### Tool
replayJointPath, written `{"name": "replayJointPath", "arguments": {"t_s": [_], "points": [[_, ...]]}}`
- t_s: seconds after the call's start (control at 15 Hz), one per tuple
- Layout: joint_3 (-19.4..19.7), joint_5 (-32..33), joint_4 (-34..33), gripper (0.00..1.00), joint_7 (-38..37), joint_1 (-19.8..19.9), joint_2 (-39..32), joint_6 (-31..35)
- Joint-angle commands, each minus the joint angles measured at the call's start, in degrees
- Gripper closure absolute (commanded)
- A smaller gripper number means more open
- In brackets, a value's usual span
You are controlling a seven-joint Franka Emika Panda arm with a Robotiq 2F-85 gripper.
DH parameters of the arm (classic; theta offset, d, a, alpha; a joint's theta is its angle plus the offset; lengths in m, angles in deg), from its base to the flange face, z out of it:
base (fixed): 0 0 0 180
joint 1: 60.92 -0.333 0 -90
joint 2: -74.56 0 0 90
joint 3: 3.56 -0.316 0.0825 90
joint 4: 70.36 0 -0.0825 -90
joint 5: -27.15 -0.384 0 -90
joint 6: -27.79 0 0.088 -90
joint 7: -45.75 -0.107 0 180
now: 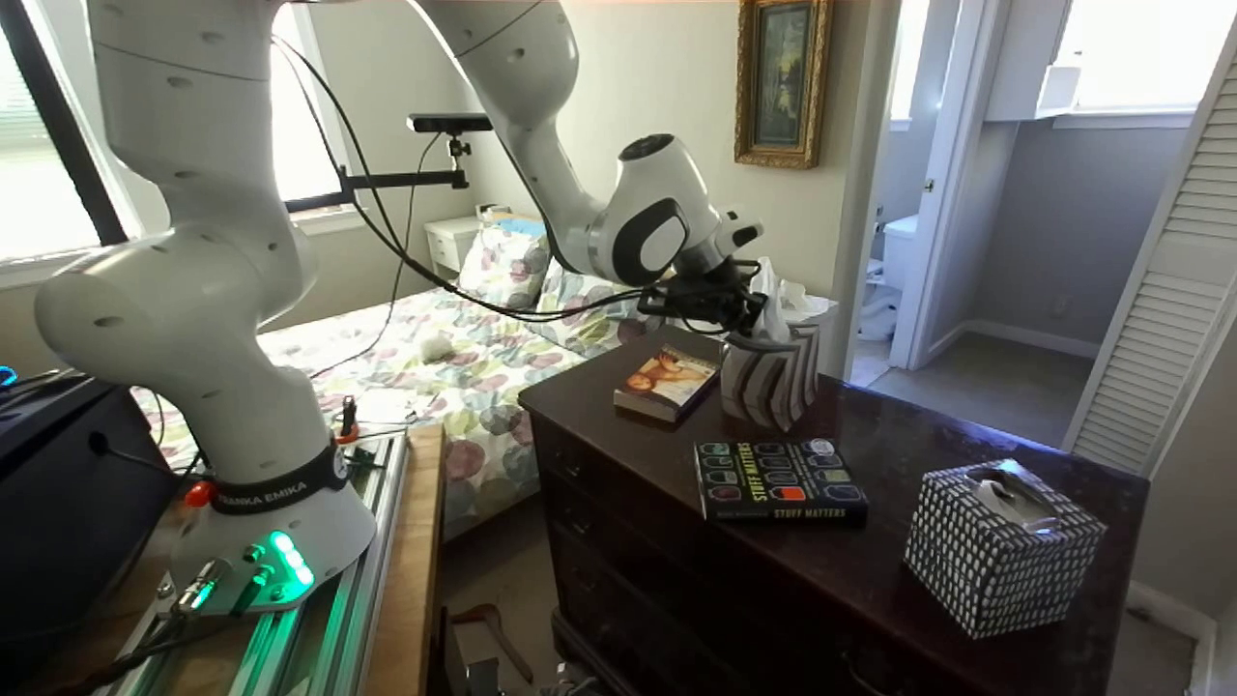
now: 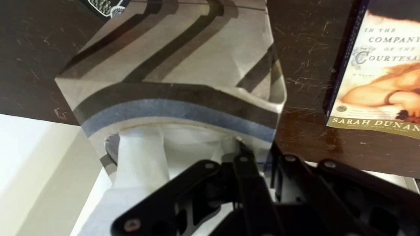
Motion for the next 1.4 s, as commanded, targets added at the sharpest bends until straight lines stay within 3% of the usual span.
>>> {"name": "replayJointPath", "arguments": {"t_s": [0.0, 0.4, 0.47, 0.53, 0.93, 1.2, 1.33], "points": [[0.1, -0.5, -2.2, 0.97, -1.1, -2.2, -3.0, 1.1], [-0.2, -0.5, -3.3, 0.97, -1.5, -4.9, -6.4, 1.1], [-0.1, -0.4, -3.5, 0.93, -1.6, -5.5, -6.8, 1.3], [0.3, -0.4, -3.5, 0.68, -1.8, -6.3, -7.1, 1.6], [5.0, -7.3, -0.9, 0.27, -3.6, -12.1, -1.9, 5.5], [17.1, -9.5, 3.5, 0.00, -7.8, -21.5, 6.1, 4.0], [25.5, -9.4, 5.7, 0.00, -9.8, -27.8, 8.9, 1.3]]}}
